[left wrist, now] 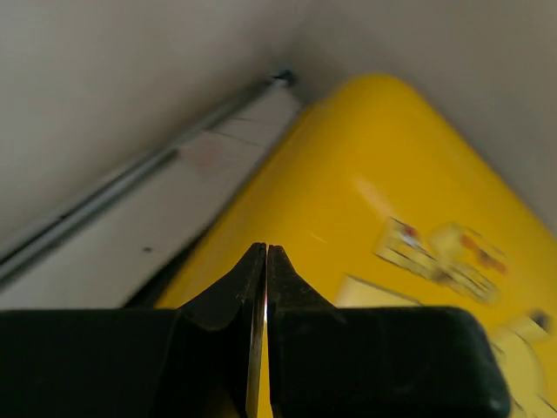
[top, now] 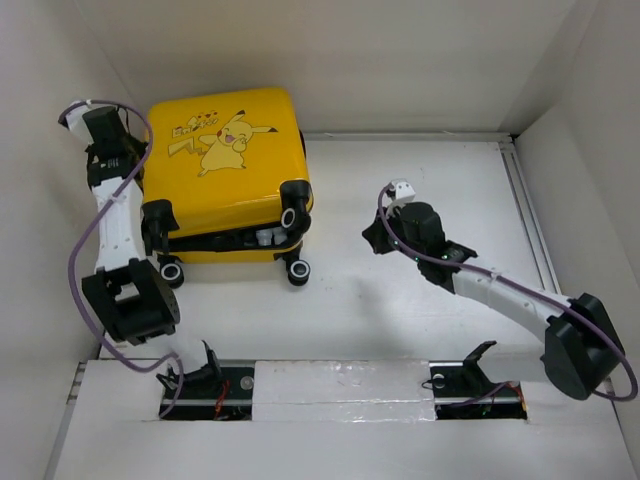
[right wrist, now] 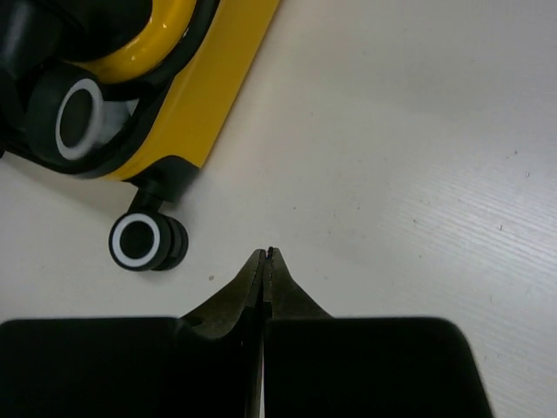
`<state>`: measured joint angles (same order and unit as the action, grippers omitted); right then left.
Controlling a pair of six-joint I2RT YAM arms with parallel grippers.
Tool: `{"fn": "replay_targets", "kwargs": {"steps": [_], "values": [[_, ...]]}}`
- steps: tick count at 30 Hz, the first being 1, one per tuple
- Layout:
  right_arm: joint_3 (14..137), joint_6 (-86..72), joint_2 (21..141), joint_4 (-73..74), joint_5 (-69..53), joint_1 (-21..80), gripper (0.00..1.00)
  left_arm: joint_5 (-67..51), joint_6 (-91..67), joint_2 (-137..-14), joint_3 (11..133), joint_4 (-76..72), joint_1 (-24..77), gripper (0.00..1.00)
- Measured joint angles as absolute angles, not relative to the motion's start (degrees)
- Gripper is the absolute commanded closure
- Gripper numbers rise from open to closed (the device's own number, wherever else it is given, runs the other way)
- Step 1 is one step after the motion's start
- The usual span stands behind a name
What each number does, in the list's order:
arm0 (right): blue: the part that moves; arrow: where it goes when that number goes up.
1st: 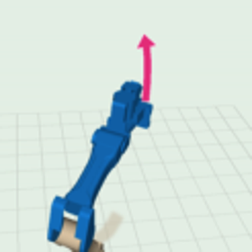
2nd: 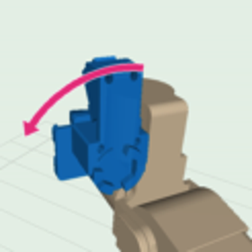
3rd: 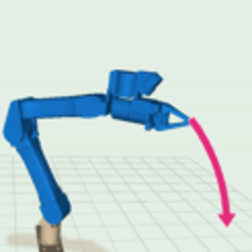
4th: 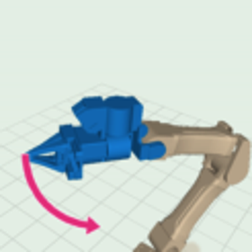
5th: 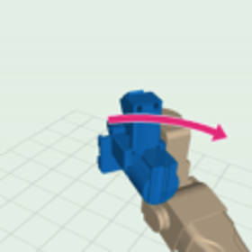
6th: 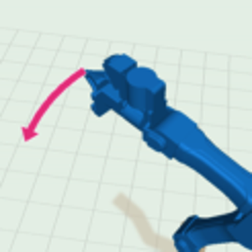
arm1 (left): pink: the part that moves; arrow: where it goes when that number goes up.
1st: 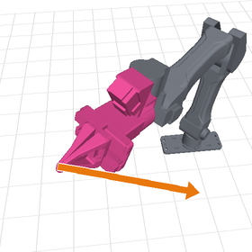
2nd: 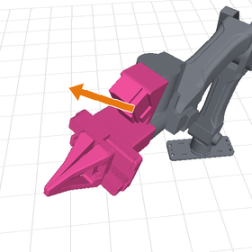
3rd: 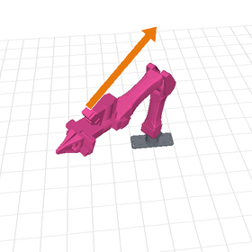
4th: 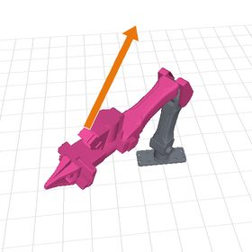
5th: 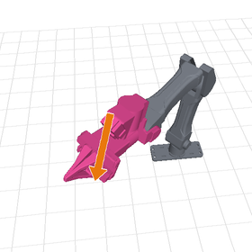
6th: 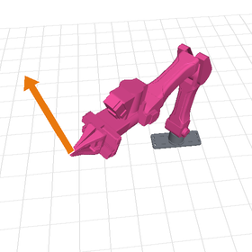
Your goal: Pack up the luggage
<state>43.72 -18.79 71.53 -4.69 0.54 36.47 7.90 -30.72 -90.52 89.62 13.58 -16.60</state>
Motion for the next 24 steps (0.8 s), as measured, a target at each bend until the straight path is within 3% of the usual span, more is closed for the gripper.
{"fn": "replay_targets", "kwargs": {"steps": [6,12,21,24], "values": [[49.5,-18.79,77.87,-4.99,-1.78,35.0,1.0,14.59,-28.88,-98.35,92.55,16.88,-20.93,1.0],[53.74,-18.76,83.81,-5.48,-4.1,33.36,1.0,12.36,-28.8,-106.19,95.0,17.04,-21.06,1.0],[53.87,-18.92,84.77,-5.63,-4.95,31.27,0.99,11.09,-35.59,-106.78,79.72,6.81,-22.76,1.0],[53.87,-19.4,84.66,-5.69,-4.99,29.45,0.94,12.36,-39.22,-105.12,72.27,1.69,-21.39,1.0]]}}
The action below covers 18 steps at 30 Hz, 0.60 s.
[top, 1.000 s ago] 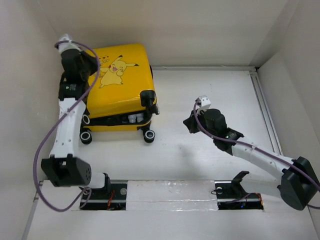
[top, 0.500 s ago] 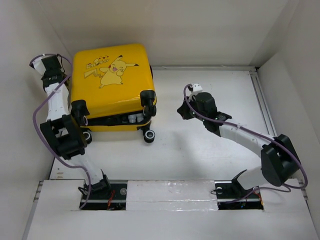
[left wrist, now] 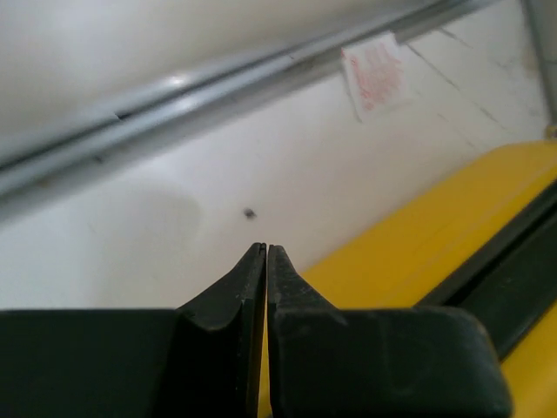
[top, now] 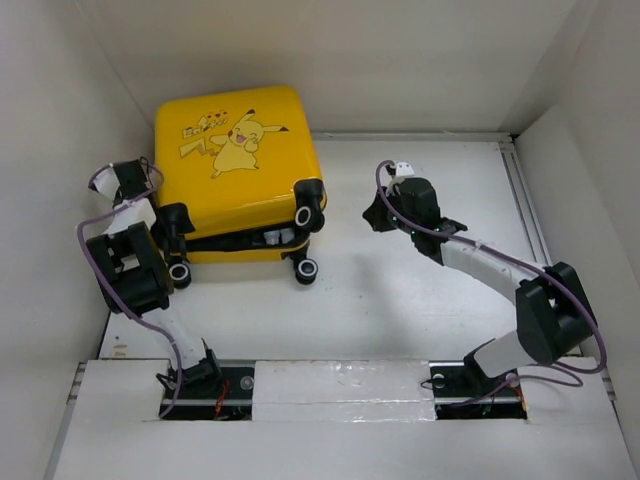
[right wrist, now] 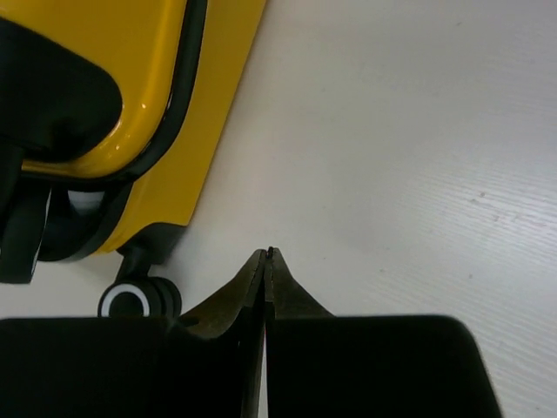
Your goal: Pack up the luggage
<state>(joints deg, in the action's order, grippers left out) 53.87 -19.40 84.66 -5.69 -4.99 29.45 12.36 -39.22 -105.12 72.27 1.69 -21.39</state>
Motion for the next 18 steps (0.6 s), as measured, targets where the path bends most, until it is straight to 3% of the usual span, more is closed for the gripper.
{"fn": "replay_targets", "kwargs": {"steps": [9,16,18], "values": [[51.13,-20.38,78.48,-5.5,-3.68,24.21,0.8,15.25,-47.81,-85.06,47.62,-6.57,-4.51,1.0],[48.12,-21.17,64.9,-3.77,-2.76,22.57,0.6,15.77,-54.74,-71.22,35.55,-5.61,20.8,1.0],[47.92,-20.95,60.49,-3.36,-2.72,22.79,0.49,16.67,-56.71,-68.42,35.4,-2.22,27.92,1.0]]}}
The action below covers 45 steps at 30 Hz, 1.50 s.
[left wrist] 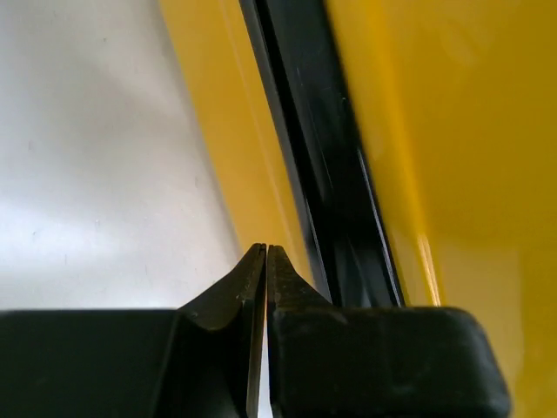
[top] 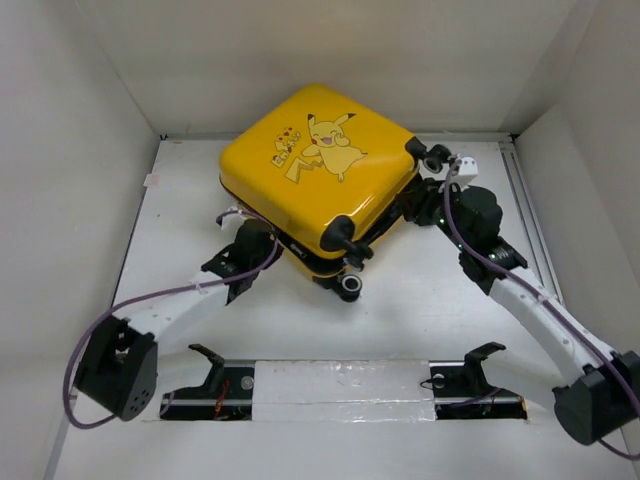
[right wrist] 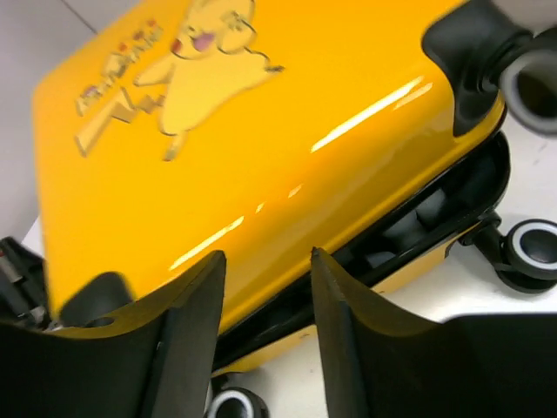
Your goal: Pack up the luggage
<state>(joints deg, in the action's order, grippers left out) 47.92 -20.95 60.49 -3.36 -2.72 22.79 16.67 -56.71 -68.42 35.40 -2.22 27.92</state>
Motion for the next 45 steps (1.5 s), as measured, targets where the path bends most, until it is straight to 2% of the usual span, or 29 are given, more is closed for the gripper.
{"fn": "replay_targets", "kwargs": {"steps": [2,3,4,5,8,9,10,11,12,13,14,15,16,21,26,29,34,40,42,45], "values": [[47.53,-20.53,56.66,-2.9,-2.52,22.94,0.42,18.35,-58.13,-63.53,35.4,1.5,31.66,0.96],[47.03,-20.25,54.96,-2.92,-2.61,22.94,0.4,20.21,-58.54,-60.16,35.42,3.51,32.05,0.86],[46.57,-19.92,53.6,-2.68,-2.96,22.94,0.4,22.46,-58.67,-56.47,35.55,5.19,31.94,0.6],[45.98,-19.57,52.45,-2.46,-3.62,22.98,0.39,24.86,-58.59,-52.69,35.77,6.26,31.73,0.46],[44.88,-18.79,51.16,-1.56,-6.48,23.86,0.37,29.69,-57.76,-43.83,35.97,4.4,30.2,0.19],[44.56,-18.74,51.13,-1.37,-7.11,24.34,0.37,30.24,-57.32,-42.59,36.36,3.55,29.12,0.15],[44.1,-18.76,51.16,-1.21,-7.33,24.6,0.39,30.5,-56.84,-42.19,37.32,2.31,27.4,0.14],[43.81,-18.76,51.2,-0.89,-7.4,24.84,0.51,30.48,-56.4,-43.18,38.72,1.08,25.65,0.21],[43.42,-18.63,51.4,-0.54,-7.4,24.93,0.52,30.5,-55.96,-45.19,40.53,0.01,23.75,0.22],[43.16,-19.18,51.59,-0.21,-7.33,24.91,0.81,29.98,-55.35,-48.27,43.13,-0.3,21.54,0.22],[43.0,-19.22,51.79,0.12,-7.2,24.71,0.93,29.5,-54.52,-52.14,46.09,-1.63,19.4,0.23],[42.96,-19.75,52.1,0.45,-6.9,24.51,1.0,28.16,-53.95,-56.64,49.65,-2.33,16.86,0.23],[42.89,-20.27,52.29,0.54,-6.39,24.16,1.0,26.5,-53.12,-60.53,53.1,-3.2,14.2,0.29],[42.11,-23.03,54.48,0.43,-2.7,21.41,1.0,14.55,-48.69,-85.62,76.69,-1.89,1.78,0.3],[40.05,-26.13,59.86,-0.47,-0.34,17.54,1.0,6.02,-40.93,-113.3,113.01,8.93,-2.04,0.3],[39.33,-27.46,64.01,-0.93,0.73,16.36,1.0,1.23,-37.78,-123.72,124.01,12.19,-2.37,0.3],[39.66,-28.23,70.54,-2.11,1.37,13.1,1.0,-7.01,-36.45,-131.07,122.76,14.35,-2.37,0.3],[46.74,-28.12,84.93,-4.71,1.13,12.71,1.0,-12.62,-36.23,-132.42,117.03,12.82,-1.43,0.3],[50.04,-27.64,89.95,-5.19,0.86,13.37,1.0,-12.12,-37.52,-129.29,109.21,8.38,-0.54,0.3],[54.43,-25.41,95.68,-3.55,1.28,13.96,1.0,-8.01,-42.61,-120.36,90.45,-3.07,-0.56,0.32]]}}
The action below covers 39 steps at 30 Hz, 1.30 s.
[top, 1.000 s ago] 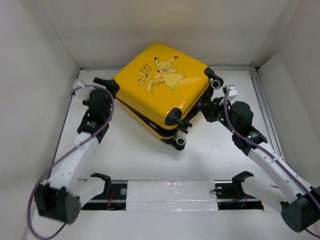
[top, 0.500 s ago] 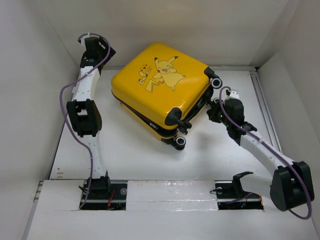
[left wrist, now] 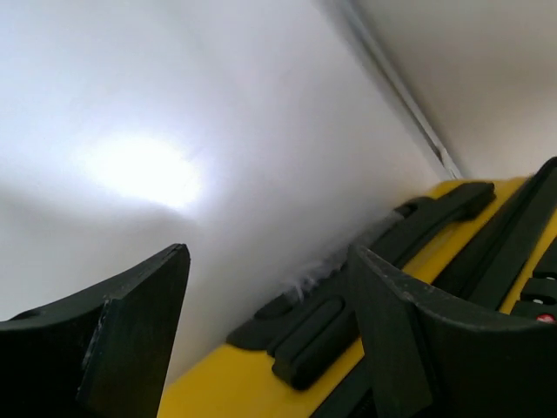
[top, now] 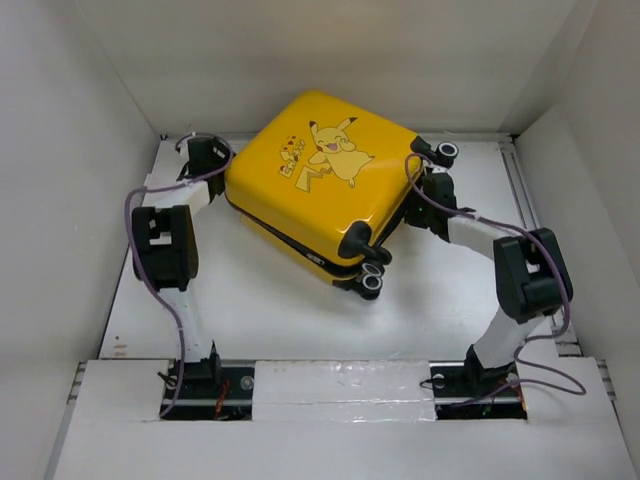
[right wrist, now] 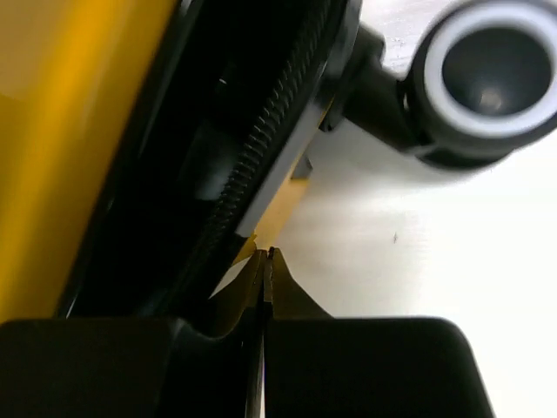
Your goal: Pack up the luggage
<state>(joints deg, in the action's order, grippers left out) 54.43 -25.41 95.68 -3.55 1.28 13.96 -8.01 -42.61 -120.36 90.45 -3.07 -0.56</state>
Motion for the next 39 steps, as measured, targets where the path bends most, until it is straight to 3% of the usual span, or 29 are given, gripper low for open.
{"fn": "replay_targets", "kwargs": {"steps": [7,16,19,20,23,24,27,32,34,36,37,38,39], "values": [[69.8,-19.66,108.18,3.53,4.38,15.7,1.0,9.74,-54.46,-91.33,46.5,-21.93,1.5,0.35],[84.03,-10.68,116.11,10.46,2.74,16.88,0.99,33.85,-62.02,-64.77,23.79,-19.4,15.88,0.38],[94.5,-7.53,121.75,14.9,-0.71,16.27,0.89,37.74,-63.51,-54.35,19.49,-13.04,23.49,0.4],[97.56,-7.44,123.52,15.29,-3.14,15.86,0.81,38.65,-63.83,-51.35,18.74,-10.9,25.96,0.4],[106.5,-10.44,129.49,15.4,-13.54,14.06,0.69,38.87,-63.92,-43.9,17.28,-6.11,31.27,0.4],[108.95,-12.08,131.26,15.46,-17.1,13.43,0.57,38.48,-63.92,-42.15,16.95,-4.84,32.67,0.4],[112.81,-15.68,133.23,15.53,-23.79,11.84,0.37,37.65,-63.44,-39.18,16.64,-1.41,34.35,0.4],[111.18,-19.97,123.15,14.22,-29.74,9.17,0.27,40.6,-58.7,-36.56,19.88,5.58,35.2,0.3],[107.61,-20.36,113.99,14.04,-30.0,8.47,0.27,41.47,-56.4,-36.47,22.39,6.63,35.29,0.29],[102.21,-19.92,102.06,11.11,-28.77,8.21,0.41,42.15,-54.19,-36.45,24.82,7.01,35.64,0.29],[99.59,-19.49,97.34,10.11,-27.66,8.19,0.57,42.33,-53.39,-36.42,25.82,6.96,35.66,0.29],[94.85,-19.31,91.05,7.81,-25.87,8.19,0.9,42.37,-52.69,-36.42,26.68,7.07,35.66,0.29],[89.97,-18.81,84.6,6.44,-23.92,8.27,0.99,42.35,-52.16,-36.42,27.27,7.38,35.73,0.36]]}}
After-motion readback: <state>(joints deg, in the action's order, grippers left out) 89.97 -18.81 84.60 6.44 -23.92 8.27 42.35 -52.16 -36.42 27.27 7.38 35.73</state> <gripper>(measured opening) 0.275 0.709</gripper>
